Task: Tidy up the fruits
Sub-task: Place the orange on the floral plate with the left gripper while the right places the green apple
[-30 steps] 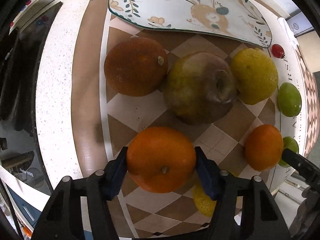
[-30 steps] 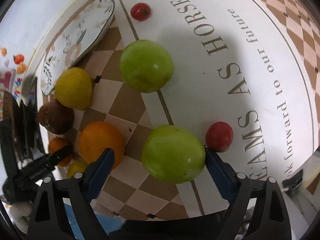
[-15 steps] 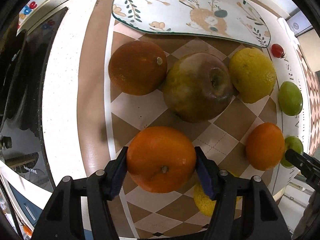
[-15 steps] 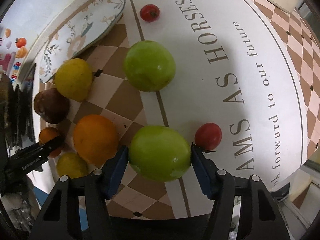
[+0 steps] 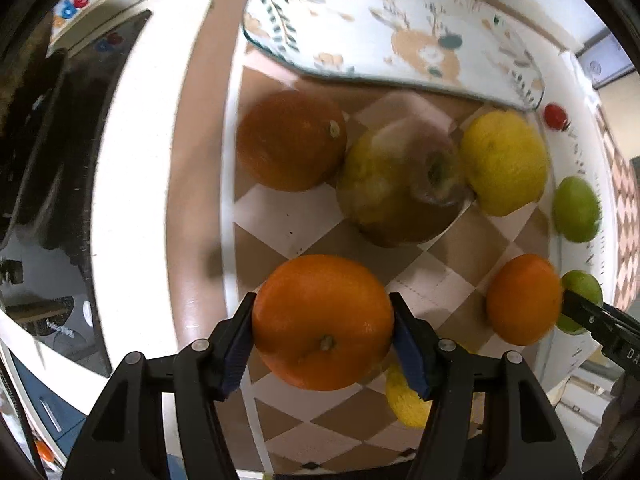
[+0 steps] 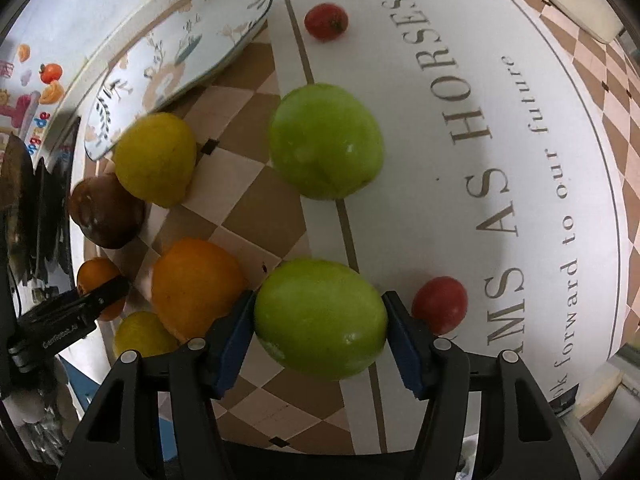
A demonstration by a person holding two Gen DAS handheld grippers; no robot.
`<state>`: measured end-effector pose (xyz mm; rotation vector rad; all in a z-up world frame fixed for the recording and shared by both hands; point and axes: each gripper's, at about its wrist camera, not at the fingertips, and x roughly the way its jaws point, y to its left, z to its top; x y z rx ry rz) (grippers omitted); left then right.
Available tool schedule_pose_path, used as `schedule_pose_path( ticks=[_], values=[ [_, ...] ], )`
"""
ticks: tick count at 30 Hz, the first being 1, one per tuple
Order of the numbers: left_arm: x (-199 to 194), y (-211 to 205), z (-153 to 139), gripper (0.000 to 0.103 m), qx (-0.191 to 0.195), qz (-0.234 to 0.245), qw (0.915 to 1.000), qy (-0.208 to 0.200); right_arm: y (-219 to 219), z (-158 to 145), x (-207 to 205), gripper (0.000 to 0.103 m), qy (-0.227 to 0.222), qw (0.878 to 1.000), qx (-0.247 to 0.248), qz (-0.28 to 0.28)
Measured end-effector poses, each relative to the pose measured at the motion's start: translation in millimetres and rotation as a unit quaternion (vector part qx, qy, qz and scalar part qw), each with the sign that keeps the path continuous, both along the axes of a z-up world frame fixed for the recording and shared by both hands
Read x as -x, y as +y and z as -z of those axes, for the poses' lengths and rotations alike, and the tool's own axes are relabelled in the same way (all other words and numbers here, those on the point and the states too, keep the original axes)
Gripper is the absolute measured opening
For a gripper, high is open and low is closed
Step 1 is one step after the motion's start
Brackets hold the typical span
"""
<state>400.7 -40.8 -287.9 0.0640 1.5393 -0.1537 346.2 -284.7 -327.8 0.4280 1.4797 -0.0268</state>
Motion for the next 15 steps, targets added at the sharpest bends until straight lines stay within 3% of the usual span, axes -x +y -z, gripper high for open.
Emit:
schedule_pose_path(
  ticks=[4,8,12,15],
  values=[
    [-3.2,-9.1,-52.9,0.061,0.041,-0.008,0.9987,-0.028,-7.4,-29.0,-6.9,0.065,-0.023,0.999,-0.025,0.004],
    [-34.3,-28.0,-107.7,0.061,0.085,-0.015,0.9945,-0.059,-12.6,-75.6,-23.3,0.065,-0.069,0.996,-0.054,-0.001],
    [-99.1,-23.5,-117.6,0.061,0.099,-0.023,0.9925,-0.068,-6.6,-104.6,-75.6,0.065,-0.108,0.991,-0.076,-0.014],
    [-145.6,-18.0,-101.5,0.061,0.082,-0.029,0.9941,-0.064,6.6,-105.4,-133.1,0.065,-0.123,0.990,-0.069,-0.029]
  ],
)
